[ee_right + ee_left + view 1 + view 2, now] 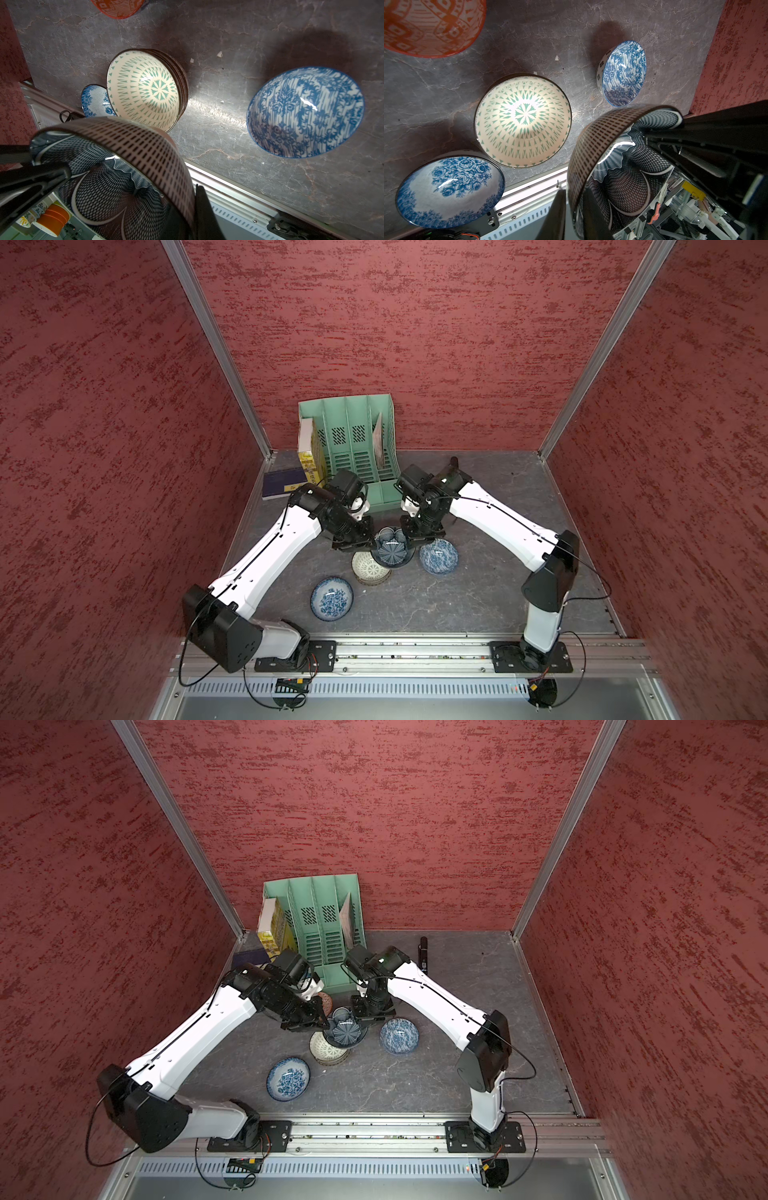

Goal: Stack the bowls
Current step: Pick up the bowl from the center of the board.

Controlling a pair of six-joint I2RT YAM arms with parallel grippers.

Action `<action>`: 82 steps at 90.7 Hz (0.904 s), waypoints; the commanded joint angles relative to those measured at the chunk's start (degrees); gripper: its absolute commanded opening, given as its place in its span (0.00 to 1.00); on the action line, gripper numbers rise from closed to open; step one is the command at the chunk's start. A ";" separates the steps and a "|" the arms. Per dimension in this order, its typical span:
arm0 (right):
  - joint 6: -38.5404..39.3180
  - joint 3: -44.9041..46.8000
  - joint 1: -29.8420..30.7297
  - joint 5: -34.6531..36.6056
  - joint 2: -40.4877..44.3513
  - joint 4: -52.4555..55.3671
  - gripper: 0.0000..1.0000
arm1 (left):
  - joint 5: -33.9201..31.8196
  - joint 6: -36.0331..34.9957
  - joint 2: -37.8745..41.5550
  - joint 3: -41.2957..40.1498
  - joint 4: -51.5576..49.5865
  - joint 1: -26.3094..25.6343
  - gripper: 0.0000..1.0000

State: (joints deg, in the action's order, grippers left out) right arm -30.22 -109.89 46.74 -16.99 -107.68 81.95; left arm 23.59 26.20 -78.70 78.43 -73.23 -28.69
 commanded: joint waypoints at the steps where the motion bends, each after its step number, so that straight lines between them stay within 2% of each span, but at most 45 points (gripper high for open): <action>1: -0.15 -2.11 0.71 -1.98 -0.30 -0.14 0.00 | -0.48 -0.09 0.14 -0.49 0.75 -0.36 0.15; 46: -0.19 -2.10 0.89 -2.16 -0.41 -0.54 0.00 | -1.09 0.07 -0.30 -1.14 0.72 -0.82 0.16; 77: -0.17 -2.09 0.87 -2.27 -0.43 -0.88 0.00 | -2.37 0.14 0.00 -0.98 -0.01 -1.02 0.00; 82: -0.26 -2.20 0.89 -2.63 -0.52 -0.90 0.16 | -2.86 0.21 0.24 -0.84 -0.15 -1.02 0.00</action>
State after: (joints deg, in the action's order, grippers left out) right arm -30.44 -110.08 47.16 -17.63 -108.01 81.87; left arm 20.95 26.26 -78.96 77.54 -73.67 -29.61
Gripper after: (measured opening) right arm 0.105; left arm 0.091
